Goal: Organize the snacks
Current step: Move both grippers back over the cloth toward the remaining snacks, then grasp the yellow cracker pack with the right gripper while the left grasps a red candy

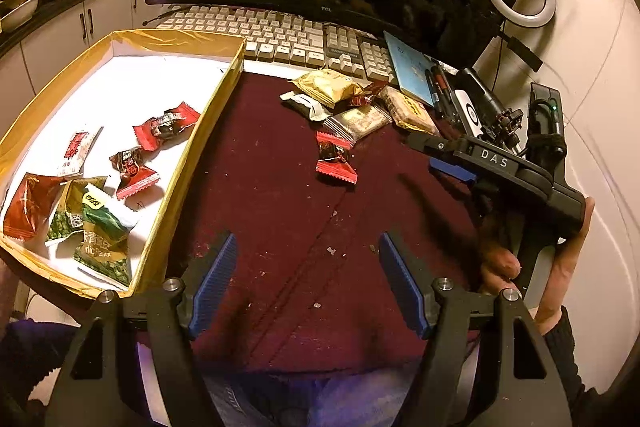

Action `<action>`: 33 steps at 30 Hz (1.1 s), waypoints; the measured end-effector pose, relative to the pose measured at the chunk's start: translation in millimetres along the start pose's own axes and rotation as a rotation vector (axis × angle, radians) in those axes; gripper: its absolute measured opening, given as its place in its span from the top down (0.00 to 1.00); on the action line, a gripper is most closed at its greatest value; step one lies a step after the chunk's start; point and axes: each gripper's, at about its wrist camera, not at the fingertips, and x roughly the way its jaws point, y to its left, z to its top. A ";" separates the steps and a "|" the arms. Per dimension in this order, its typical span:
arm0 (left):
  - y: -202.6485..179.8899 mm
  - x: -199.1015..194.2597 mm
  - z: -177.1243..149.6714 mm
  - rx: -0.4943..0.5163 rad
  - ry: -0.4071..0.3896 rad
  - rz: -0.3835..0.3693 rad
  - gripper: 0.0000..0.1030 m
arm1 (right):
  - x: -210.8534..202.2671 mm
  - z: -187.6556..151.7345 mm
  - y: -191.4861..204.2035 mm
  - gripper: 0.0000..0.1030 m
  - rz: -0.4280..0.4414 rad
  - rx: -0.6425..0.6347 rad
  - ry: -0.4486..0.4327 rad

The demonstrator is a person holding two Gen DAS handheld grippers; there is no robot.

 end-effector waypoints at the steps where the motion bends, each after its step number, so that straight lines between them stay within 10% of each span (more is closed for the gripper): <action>1: -0.6 0.4 0.6 0.002 0.001 0.000 0.30 | -0.3 0.4 0.1 0.37 0.003 -0.002 -0.001; 9: -5.7 10.5 10.5 0.029 0.017 -0.015 0.30 | -1.4 12.5 0.5 0.31 0.022 0.013 0.018; 26: -17.2 39.5 25.3 0.057 0.082 -0.015 0.30 | 55.7 73.4 -16.7 0.15 -0.246 -0.069 0.113; 33: -10.5 47.7 28.5 0.037 0.094 -0.013 0.30 | 64.5 64.1 0.8 0.31 -0.386 -0.192 0.105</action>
